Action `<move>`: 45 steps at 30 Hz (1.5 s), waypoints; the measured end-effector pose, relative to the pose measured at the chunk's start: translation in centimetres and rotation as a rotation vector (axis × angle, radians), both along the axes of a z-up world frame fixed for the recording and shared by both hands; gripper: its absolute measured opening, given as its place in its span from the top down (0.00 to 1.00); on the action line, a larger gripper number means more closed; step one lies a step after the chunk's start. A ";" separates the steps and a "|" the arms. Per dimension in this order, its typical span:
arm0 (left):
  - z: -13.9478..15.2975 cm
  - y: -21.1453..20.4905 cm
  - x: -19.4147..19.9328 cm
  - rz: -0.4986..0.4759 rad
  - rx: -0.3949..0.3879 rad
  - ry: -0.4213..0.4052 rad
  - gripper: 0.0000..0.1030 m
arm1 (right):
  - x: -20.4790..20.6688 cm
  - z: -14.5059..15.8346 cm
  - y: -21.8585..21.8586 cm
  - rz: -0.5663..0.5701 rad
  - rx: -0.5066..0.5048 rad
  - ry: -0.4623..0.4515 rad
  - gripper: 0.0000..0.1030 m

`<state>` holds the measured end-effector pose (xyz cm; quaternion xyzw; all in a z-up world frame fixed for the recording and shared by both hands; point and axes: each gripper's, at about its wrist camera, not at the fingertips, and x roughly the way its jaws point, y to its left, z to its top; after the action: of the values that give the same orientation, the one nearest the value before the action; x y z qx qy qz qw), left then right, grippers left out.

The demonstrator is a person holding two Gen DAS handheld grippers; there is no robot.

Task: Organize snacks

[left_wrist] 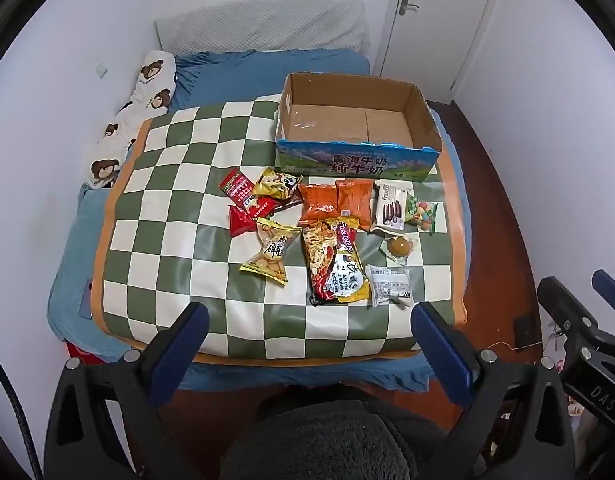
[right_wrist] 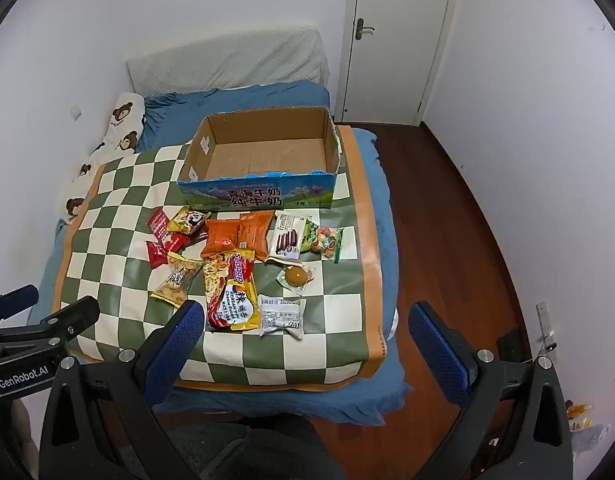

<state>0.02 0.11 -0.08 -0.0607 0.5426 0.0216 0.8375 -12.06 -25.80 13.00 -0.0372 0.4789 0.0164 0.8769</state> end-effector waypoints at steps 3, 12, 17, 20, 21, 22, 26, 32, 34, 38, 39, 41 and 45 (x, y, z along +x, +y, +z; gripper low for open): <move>-0.2 -0.3 -0.1 0.004 0.018 -0.002 0.00 | -0.1 0.0 0.1 0.001 0.010 -0.004 0.00; -0.6 -0.8 -0.4 0.006 0.024 0.000 0.00 | 1.0 0.6 -0.8 0.005 0.024 0.008 0.00; -0.4 0.3 -0.1 0.011 0.012 0.015 0.00 | 0.3 0.3 0.1 0.008 0.009 -0.001 0.00; -0.4 0.5 -0.2 0.013 0.010 0.014 0.00 | 0.4 0.4 0.0 0.011 0.011 0.002 0.00; -0.4 0.6 -0.2 0.015 0.010 0.013 0.00 | 0.4 0.3 0.0 0.010 0.012 0.001 0.00; -0.3 0.8 -0.2 0.017 0.009 0.011 0.00 | 0.6 0.3 0.6 0.012 0.008 0.001 0.00; -0.2 1.2 -0.5 0.030 0.008 0.007 0.00 | 0.7 0.3 0.7 0.019 0.008 0.001 0.00; 0.1 1.2 -0.6 0.033 0.015 -0.002 0.00 | 0.3 0.3 0.7 0.022 0.012 -0.002 0.00; 0.2 1.2 -0.6 0.033 0.016 -0.003 0.00 | 0.1 0.2 0.6 0.022 0.011 -0.007 0.00; 0.4 1.2 -0.6 0.036 0.016 -0.006 0.00 | 0.1 0.3 0.6 0.020 0.013 -0.004 0.00; 0.4 1.2 -0.6 0.036 0.017 -0.006 0.00 | 0.1 0.3 0.7 0.023 0.009 -0.006 0.00; 0.5 1.3 -0.6 0.039 0.016 -0.007 0.00 | 0.2 0.3 0.7 0.024 0.011 -0.007 0.00; 0.5 1.2 -0.6 0.036 0.019 -0.007 0.00 | 0.2 0.4 0.6 0.022 0.012 -0.009 0.00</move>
<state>-0.59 1.35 0.46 -0.0626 0.5384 0.0413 0.8393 -11.88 -25.19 13.37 -0.0370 0.4745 0.0287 0.8790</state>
